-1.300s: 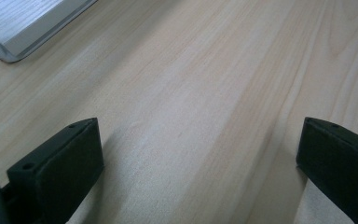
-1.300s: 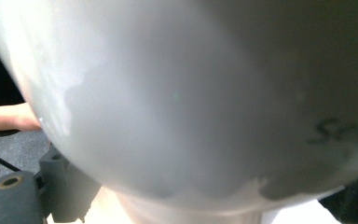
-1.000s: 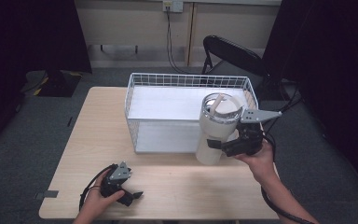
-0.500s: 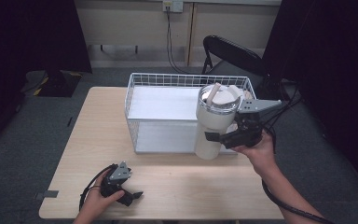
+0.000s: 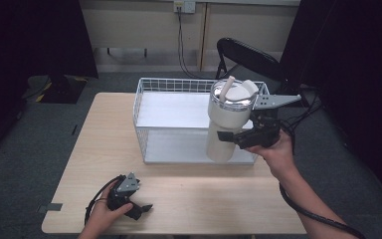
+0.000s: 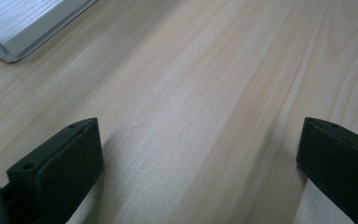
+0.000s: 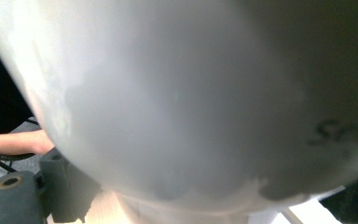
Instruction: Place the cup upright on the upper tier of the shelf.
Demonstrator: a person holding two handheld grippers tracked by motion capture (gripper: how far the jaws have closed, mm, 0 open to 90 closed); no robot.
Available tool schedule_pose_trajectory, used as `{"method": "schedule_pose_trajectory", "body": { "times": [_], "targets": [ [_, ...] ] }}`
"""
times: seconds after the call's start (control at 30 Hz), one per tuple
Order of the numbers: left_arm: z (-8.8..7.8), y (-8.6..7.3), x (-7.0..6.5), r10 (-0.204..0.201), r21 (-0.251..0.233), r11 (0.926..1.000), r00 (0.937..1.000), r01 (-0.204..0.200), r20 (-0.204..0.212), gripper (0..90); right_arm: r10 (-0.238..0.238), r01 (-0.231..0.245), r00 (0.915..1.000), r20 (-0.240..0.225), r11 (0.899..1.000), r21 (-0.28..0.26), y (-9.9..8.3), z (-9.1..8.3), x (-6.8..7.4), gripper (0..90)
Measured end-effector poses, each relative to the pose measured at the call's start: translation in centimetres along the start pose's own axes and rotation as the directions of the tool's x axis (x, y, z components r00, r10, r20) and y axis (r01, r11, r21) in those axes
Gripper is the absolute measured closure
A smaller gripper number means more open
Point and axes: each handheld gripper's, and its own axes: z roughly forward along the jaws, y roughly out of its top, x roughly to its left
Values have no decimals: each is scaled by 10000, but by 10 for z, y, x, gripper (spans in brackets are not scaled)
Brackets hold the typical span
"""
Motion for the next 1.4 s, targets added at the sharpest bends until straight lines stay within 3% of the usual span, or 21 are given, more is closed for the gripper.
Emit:
{"method": "schedule_pose_trajectory", "body": {
  "times": [0.93,1.4],
  "targets": [
    [0,0,0,-26,-28,10000,10000,26,-9,0,18,-20,9994,360,10000,68,42,2,-6,97],
    [0,0,0,-27,-27,10000,10000,27,-9,0,96,-80,9978,649,9996,-257,56,3,-13,97]
  ]
}}
